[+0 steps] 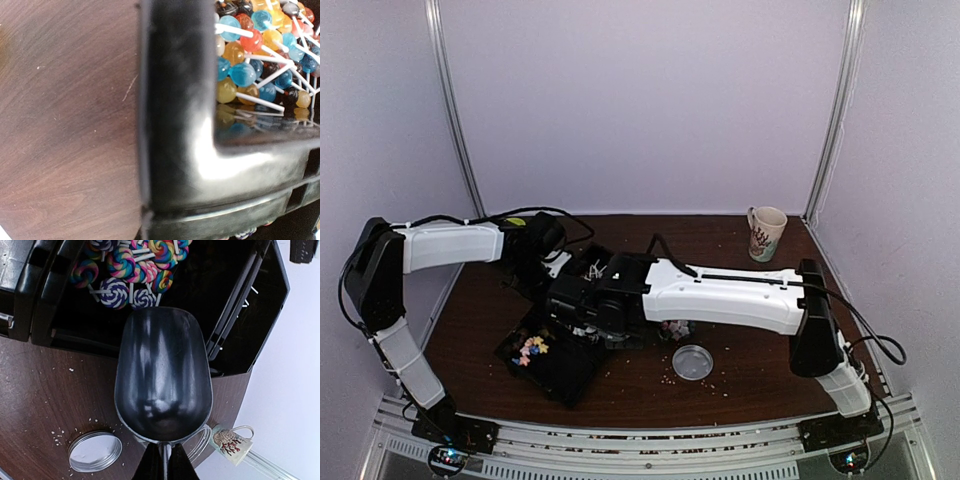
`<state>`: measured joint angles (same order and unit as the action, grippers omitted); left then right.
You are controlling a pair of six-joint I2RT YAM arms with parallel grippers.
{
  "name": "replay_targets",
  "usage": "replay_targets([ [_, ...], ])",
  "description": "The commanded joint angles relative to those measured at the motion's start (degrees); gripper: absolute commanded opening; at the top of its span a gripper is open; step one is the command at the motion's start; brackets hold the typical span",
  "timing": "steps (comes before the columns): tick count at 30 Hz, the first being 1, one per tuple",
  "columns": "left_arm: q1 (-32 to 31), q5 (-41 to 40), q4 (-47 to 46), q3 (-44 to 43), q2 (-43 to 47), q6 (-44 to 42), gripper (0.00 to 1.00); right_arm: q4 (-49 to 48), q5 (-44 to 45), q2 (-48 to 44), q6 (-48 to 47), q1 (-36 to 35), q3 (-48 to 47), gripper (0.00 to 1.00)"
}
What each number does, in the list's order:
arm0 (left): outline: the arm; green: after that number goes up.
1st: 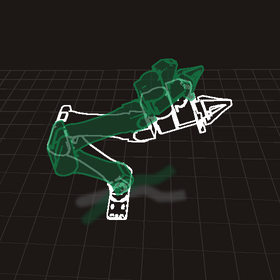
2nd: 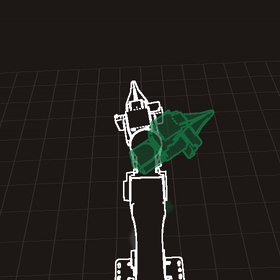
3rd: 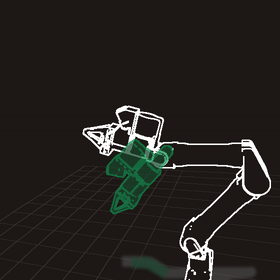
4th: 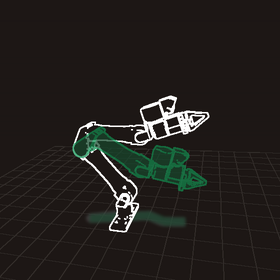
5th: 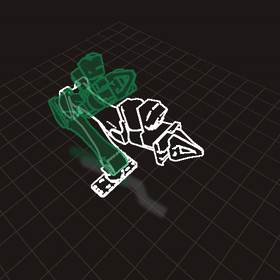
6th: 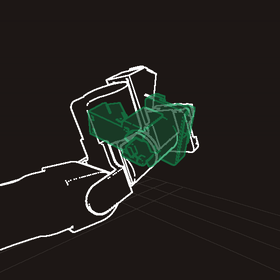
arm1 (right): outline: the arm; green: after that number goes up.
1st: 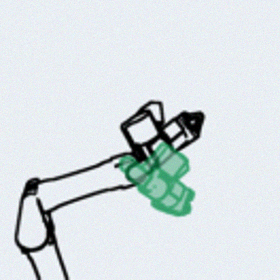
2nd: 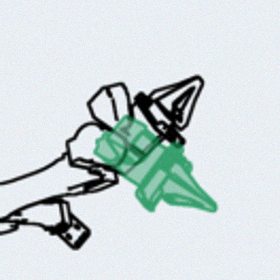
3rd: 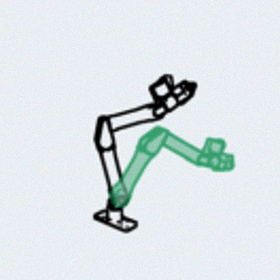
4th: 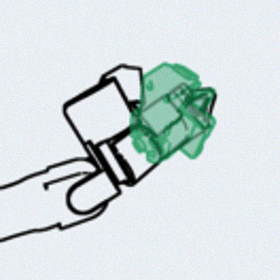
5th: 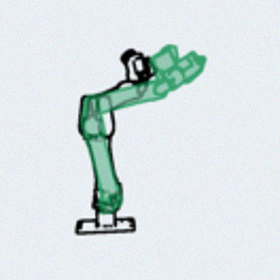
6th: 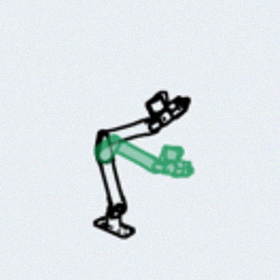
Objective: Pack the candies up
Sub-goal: Scoop the fake candies from the storage box.
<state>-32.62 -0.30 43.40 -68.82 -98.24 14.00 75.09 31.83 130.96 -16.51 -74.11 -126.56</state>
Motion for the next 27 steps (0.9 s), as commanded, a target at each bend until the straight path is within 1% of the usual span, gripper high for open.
replay_targets([
  [1,-0.6,2.9,-4.9,-3.0,5.0,-0.8,0.0,-0.3,3.9,3.6,-3.5,-0.7,-3.0,0.0],
  [10,-0.5,6.0,-7.7,-1.7,6.9,-0.9,0.0,-4.5,3.7,7.1,-8.5,-2.1,-5.1,0.0],
  [12,-0.6,6.3,-8.0,-1.5,7.2,-1.1,0.0,-6.4,-0.3,6.7,-8.5,-2.0,-4.7,0.0],
  [16,-0.6,7.3,-8.5,-1.1,7.6,-1.2,0.0,-13.8,-8.8,2.6,-8.3,-1.5,1.6,0.0],
  [18,-0.5,7.8,-8.7,-1.0,7.7,-1.1,0.0,-15.6,-11.7,1.6,-7.3,-0.7,3.2,0.0],
  [22,-0.5,8.4,-9.0,-0.8,8.1,-1.1,0.0,-13.1,-13.6,3.8,-3.4,1.2,0.9,0.0],
  [25,-0.6,8.8,-9.6,-0.5,8.7,-1.2,0.0,-11.4,-16.1,4.0,1.2,3.1,0.6,0.0],
  [26,-0.6,8.4,-9.6,-0.4,8.7,-1.1,0.0,-10.3,-14.0,4.1,2.6,3.4,0.2,0.0],
  [27,-0.6,7.4,-9.3,-0.4,8.7,-0.9,0.0,-9.2,-10.2,4.2,3.4,3.3,-0.5,0.0],
])
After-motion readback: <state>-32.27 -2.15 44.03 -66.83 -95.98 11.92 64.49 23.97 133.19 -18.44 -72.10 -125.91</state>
